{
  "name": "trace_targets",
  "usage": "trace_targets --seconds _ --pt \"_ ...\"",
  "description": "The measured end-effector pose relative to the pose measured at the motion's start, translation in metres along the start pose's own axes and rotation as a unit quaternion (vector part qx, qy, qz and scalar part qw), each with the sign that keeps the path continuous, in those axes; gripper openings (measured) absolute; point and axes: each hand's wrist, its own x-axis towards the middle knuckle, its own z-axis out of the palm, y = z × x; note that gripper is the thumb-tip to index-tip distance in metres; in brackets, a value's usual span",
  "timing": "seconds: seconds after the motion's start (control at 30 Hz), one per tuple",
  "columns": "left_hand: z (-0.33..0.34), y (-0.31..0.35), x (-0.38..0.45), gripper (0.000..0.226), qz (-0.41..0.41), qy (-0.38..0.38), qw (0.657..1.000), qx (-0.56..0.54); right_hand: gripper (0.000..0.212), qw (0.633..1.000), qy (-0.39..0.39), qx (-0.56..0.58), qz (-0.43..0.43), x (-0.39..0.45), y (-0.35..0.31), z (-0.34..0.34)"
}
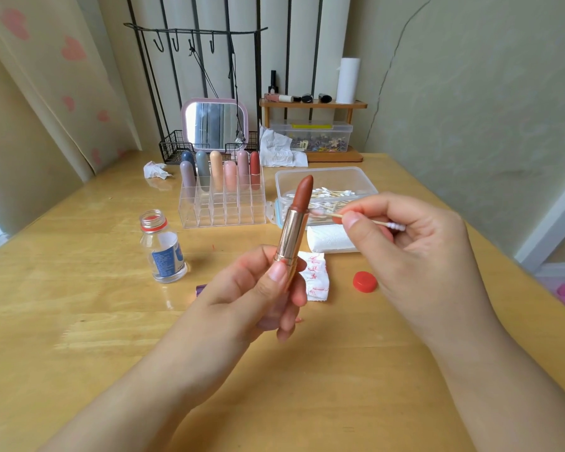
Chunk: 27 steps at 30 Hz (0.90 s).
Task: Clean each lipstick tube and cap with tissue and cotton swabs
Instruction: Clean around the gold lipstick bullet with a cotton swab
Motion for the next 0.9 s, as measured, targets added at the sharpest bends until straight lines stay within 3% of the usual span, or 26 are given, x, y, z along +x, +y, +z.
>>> trace_targets --seconds 0.37,0.67,0.9 --pt "0.0008 -0.0010 0.0003 0.039 -0.028 0.005 1.000 -0.014 0.008 1.000 -0.014 -0.009 0.003 -0.0012 -0.0010 0.0016" --pt "0.0029 0.0013 -0.0003 0.019 -0.008 0.013 1.000 0.011 0.008 1.000 -0.008 -0.006 0.007 -0.0007 -0.0014 0.0014" --pt "0.0043 0.0018 -0.0007 0.022 -0.010 0.013 1.000 0.006 0.010 1.000 -0.010 -0.006 -0.002 -0.0002 -0.0004 0.0005"
